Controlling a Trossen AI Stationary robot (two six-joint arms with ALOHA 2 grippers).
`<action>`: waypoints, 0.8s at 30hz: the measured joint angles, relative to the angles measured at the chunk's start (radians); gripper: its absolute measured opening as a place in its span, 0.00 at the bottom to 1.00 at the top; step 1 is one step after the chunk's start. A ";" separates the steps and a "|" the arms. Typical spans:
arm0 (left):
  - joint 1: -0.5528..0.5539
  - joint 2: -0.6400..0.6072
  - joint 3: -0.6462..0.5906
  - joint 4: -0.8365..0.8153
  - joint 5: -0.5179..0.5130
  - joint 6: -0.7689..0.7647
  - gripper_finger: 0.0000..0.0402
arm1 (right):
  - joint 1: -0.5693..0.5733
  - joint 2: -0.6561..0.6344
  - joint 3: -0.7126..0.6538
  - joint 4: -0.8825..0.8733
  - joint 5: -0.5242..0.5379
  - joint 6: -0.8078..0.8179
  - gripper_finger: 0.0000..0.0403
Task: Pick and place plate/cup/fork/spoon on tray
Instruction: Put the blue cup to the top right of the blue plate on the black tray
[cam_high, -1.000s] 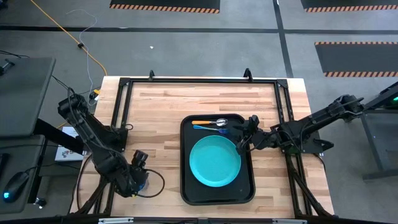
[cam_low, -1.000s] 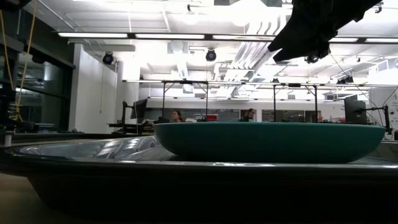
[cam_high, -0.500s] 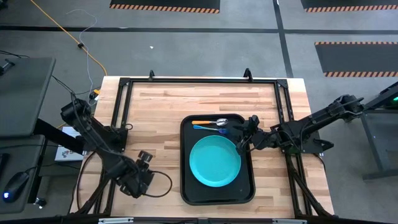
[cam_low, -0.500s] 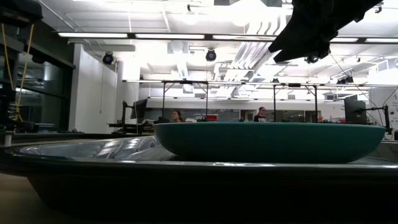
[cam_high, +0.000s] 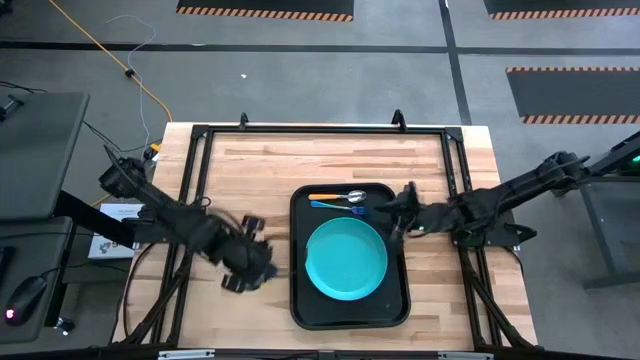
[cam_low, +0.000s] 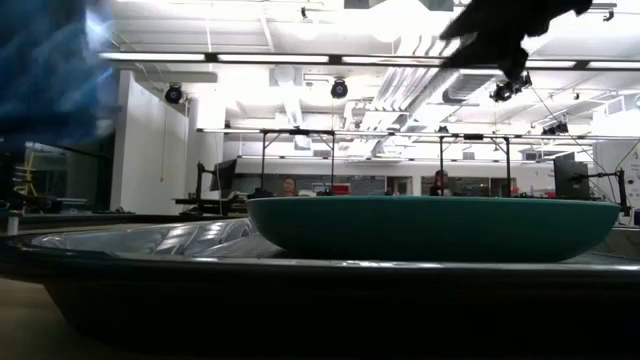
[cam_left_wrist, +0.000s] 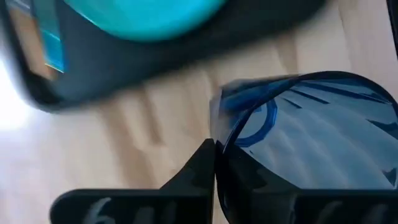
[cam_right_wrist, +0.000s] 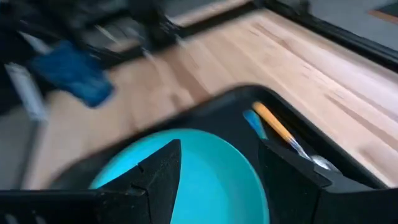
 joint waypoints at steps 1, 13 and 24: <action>0.024 0.000 0.051 -0.010 -0.020 0.027 0.01 | 0.003 -0.027 0.000 0.015 -0.016 -0.015 0.51; 0.225 0.252 0.428 0.197 0.062 0.472 0.01 | 0.045 -0.314 0.002 0.176 0.044 -0.249 0.51; 0.292 0.568 0.558 0.750 0.418 0.736 0.00 | 0.044 -0.328 0.002 0.179 0.131 -0.270 0.51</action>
